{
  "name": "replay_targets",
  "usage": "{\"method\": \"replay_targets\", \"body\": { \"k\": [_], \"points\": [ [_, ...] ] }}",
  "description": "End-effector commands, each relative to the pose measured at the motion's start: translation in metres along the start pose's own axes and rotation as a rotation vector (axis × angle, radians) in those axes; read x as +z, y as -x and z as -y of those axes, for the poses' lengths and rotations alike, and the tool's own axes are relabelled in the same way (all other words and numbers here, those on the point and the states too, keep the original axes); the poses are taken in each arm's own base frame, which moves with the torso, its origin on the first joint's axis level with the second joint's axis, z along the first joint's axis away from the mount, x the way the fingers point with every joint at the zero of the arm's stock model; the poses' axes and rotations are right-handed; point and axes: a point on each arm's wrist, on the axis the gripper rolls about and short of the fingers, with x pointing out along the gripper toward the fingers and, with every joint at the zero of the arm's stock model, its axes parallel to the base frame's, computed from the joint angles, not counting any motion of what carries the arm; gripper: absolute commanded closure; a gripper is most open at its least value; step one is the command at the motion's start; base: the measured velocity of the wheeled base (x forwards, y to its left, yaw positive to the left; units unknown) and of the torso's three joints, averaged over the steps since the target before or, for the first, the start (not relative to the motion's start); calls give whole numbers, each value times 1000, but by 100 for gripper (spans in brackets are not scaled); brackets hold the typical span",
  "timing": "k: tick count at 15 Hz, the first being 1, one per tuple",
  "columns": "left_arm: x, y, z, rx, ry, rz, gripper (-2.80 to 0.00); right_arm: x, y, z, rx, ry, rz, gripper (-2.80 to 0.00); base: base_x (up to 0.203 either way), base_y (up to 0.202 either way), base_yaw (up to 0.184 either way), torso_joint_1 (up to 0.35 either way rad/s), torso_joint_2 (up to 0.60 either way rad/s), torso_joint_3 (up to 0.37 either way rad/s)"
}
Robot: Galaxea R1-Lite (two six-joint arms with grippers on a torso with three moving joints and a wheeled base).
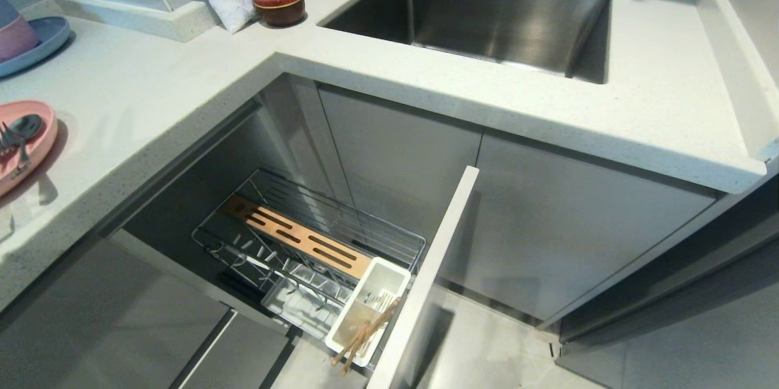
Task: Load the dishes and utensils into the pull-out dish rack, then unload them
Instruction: Take the chopsticks out of the cupboard
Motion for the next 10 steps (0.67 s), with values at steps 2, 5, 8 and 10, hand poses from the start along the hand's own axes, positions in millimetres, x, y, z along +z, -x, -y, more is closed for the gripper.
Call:
{"method": "replay_targets", "body": {
  "k": [2,5,8,10],
  "points": [
    [4,-7,24,-95,126,-108,0,-1,0,0,1,0,2,0,0,0,0,0,0,0],
    [-16,-12,43,-118,184,-258,0,-1,0,0,1,0,2,0,0,0,0,0,0,0],
    [-66,-14,64,-135,95,-529,0,-1,0,0,1,0,2,0,0,0,0,0,0,0],
    [-103,-15,69,-102,-24,-690,0,-1,0,0,-1,0,2,0,0,0,0,0,0,0]
  ]
}}
